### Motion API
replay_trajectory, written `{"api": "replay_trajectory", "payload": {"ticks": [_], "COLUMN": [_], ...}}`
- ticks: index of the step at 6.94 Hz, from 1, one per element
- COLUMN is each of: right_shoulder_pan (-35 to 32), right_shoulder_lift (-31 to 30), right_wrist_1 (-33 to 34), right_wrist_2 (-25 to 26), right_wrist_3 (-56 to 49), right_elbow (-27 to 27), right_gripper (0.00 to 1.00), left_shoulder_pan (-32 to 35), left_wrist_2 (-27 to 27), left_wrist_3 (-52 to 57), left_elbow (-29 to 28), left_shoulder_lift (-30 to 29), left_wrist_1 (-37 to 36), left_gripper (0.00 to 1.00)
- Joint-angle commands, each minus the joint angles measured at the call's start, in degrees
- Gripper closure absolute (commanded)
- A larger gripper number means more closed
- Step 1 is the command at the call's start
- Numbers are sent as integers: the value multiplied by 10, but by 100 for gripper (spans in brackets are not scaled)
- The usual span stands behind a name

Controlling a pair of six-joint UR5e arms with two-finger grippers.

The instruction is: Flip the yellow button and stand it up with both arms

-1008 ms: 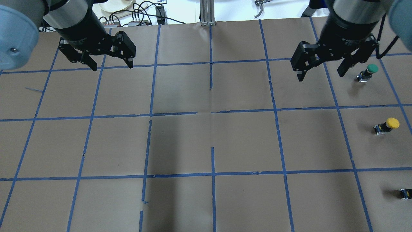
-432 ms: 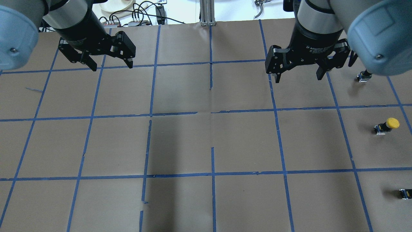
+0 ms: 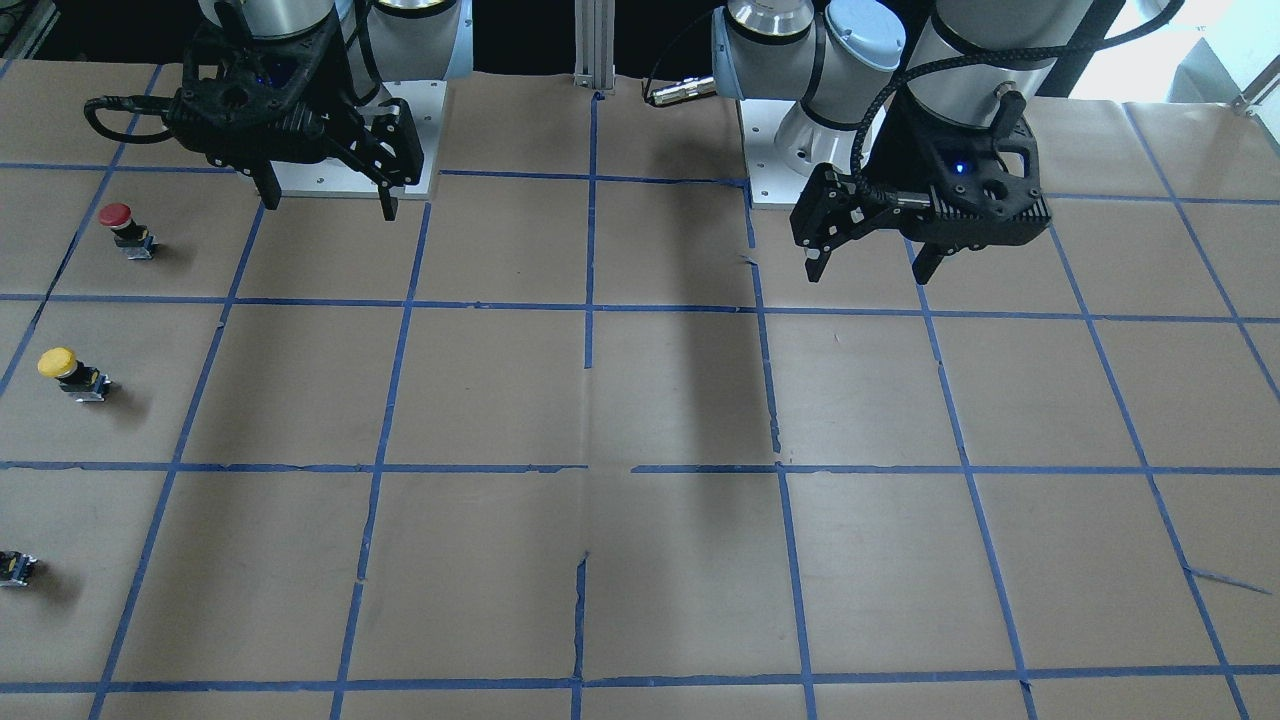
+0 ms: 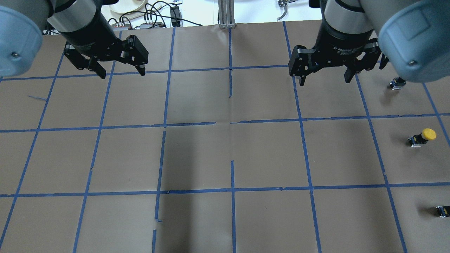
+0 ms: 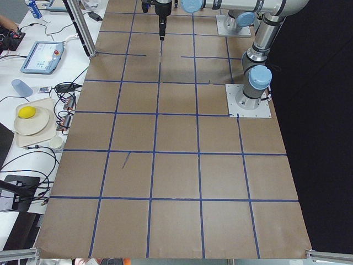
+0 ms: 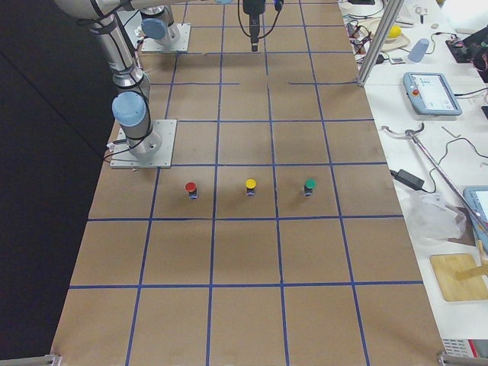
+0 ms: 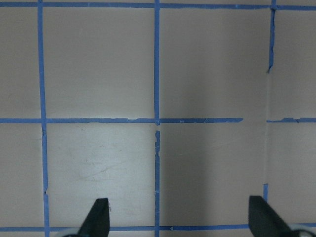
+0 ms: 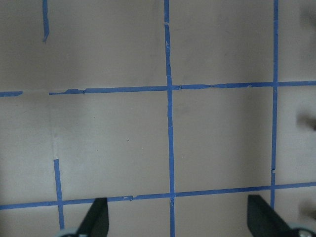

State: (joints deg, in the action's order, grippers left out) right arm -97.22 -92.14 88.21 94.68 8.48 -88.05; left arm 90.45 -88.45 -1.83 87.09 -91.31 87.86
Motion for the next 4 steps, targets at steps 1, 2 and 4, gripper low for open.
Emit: {"api": "replay_trajectory", "payload": {"ticks": [1,2,4], "right_shoulder_pan": [1,1,4], "right_shoulder_lift": [1,0,0], "right_wrist_1": [0,-1,-1], "right_wrist_2": [-13,-12,-11], "right_wrist_3": [0,0,-2], "right_elbow": [1,0,-4], "right_gripper": [0,0,0], "left_shoulder_pan": [3,5,17], "left_wrist_2": [2,6,2], "left_wrist_3": [-15,-16,-11], "left_elbow": [-1,1,12], "left_shoulder_lift": [0,3,14], "left_wrist_1": [3,11,17], "left_gripper": [0,0,0]}}
